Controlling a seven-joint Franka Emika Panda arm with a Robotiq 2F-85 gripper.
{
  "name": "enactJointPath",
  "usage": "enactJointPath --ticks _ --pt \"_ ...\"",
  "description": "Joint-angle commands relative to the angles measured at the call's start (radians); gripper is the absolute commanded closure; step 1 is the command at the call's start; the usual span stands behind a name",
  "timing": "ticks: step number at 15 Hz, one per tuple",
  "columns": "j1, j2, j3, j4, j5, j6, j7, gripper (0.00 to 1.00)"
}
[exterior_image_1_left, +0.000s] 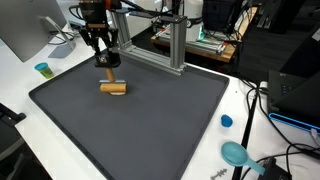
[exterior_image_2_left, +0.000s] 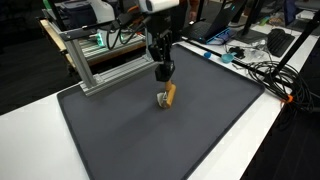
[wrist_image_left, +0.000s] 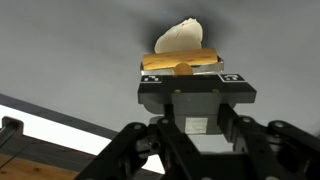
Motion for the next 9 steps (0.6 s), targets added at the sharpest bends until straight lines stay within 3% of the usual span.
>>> enactJointPath --ticks 1,9 --pt "-0.025 0.024 0.021 0.02 0.035 -0.029 -0.039 0.79" --pt "-0.023 0.043 0.007 0.01 -0.026 -0.092 -0.044 0.79"
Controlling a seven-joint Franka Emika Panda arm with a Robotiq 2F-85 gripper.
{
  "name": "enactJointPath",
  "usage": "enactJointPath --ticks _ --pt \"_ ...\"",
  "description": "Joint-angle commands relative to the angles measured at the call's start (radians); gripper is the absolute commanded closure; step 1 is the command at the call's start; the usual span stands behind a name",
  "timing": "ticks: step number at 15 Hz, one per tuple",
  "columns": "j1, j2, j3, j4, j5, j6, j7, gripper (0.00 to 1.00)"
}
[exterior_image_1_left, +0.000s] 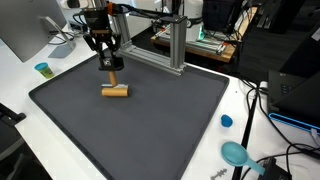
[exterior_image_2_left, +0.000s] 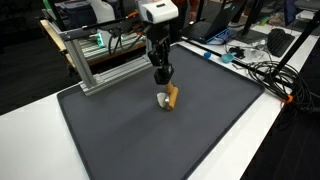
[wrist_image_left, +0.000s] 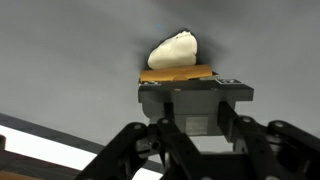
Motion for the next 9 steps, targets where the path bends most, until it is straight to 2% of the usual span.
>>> enactJointPath --ticks 1,3,7,9 --pt "-0.016 0.014 -0.002 0.006 -0.025 -0.071 -0.024 0.79" --pt "-0.021 0.011 -0.009 0.012 -0.021 -0.071 -0.014 0.79" --pt "-0.047 -0.021 0.002 0.01 0.061 -0.036 -0.03 0.79" --pt "-0.05 -0.029 -0.006 0.01 0.044 -0.051 -0.031 0.79"
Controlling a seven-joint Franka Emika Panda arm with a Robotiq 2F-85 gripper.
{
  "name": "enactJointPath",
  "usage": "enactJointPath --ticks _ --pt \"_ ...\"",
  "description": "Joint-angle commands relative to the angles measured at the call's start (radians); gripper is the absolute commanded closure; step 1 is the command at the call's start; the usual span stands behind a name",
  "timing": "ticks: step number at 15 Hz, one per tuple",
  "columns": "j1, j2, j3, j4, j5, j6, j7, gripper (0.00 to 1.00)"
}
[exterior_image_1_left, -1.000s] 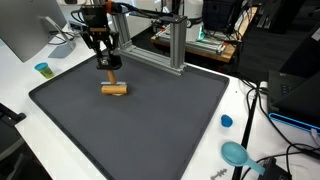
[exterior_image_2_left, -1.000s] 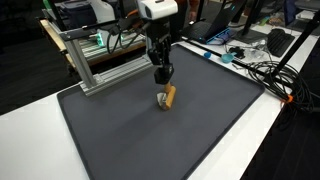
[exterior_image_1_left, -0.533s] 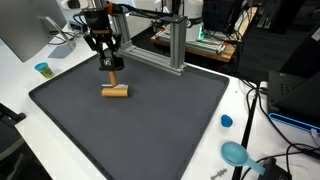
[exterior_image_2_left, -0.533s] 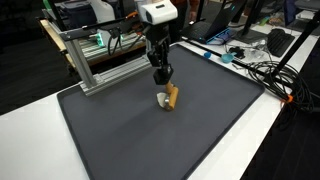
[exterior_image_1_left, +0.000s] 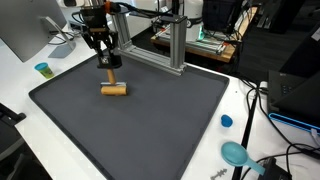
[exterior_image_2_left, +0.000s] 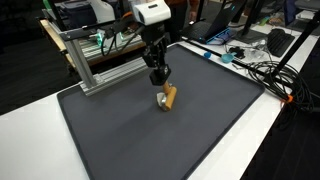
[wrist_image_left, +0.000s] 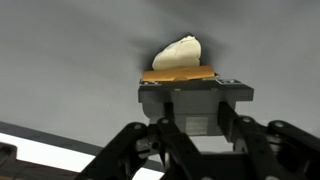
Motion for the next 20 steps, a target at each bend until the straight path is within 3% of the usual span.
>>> enactJointPath --ticks 1,5,12,20 --pt "-0.02 -0.027 -0.003 -0.002 0.002 -0.03 -0.024 0.79" --pt "-0.001 -0.034 0.006 -0.04 -0.022 -0.028 -0.038 0.79" --pt "0.038 -0.067 -0.014 -0.084 -0.19 -0.038 -0.034 0.79" --pt "0.038 -0.054 -0.006 -0.101 -0.201 -0.076 -0.058 0.79"
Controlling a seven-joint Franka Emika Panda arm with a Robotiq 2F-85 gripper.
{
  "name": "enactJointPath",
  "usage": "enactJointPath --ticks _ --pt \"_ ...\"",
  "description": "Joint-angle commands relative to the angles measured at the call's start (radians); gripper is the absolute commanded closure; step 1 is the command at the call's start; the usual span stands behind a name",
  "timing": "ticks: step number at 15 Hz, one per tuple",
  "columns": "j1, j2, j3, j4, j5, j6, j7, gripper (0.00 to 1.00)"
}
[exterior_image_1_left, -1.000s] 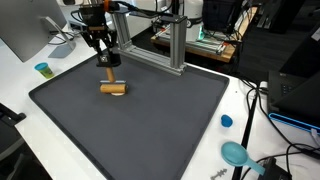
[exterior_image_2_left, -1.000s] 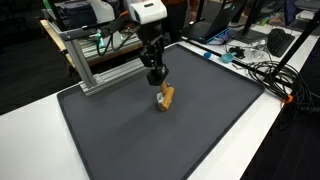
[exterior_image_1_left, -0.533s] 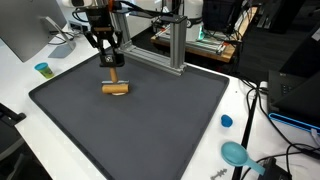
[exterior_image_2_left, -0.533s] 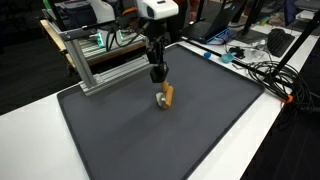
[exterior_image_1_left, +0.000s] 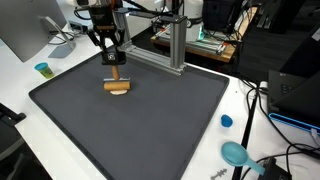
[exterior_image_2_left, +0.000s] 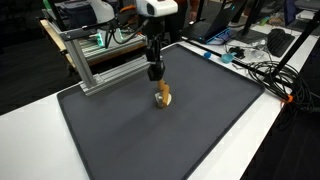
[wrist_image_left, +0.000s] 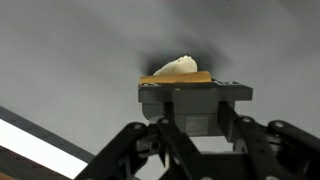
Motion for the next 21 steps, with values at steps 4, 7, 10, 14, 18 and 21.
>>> enactJointPath --ticks 4,7,10,14,18,21 --pt "0.003 0.046 -0.022 -0.016 -0.031 -0.093 -0.002 0.79" --pt "-0.006 0.075 -0.044 0.016 -0.035 -0.121 0.021 0.79" --pt "-0.011 0.08 -0.057 0.039 -0.043 -0.162 0.026 0.79" --pt "-0.012 0.08 -0.066 0.047 -0.041 -0.203 0.018 0.79" --pt "-0.01 0.08 -0.075 0.046 -0.056 -0.233 0.026 0.79" --pt "-0.016 0.06 -0.074 0.053 -0.026 -0.207 0.037 0.79"
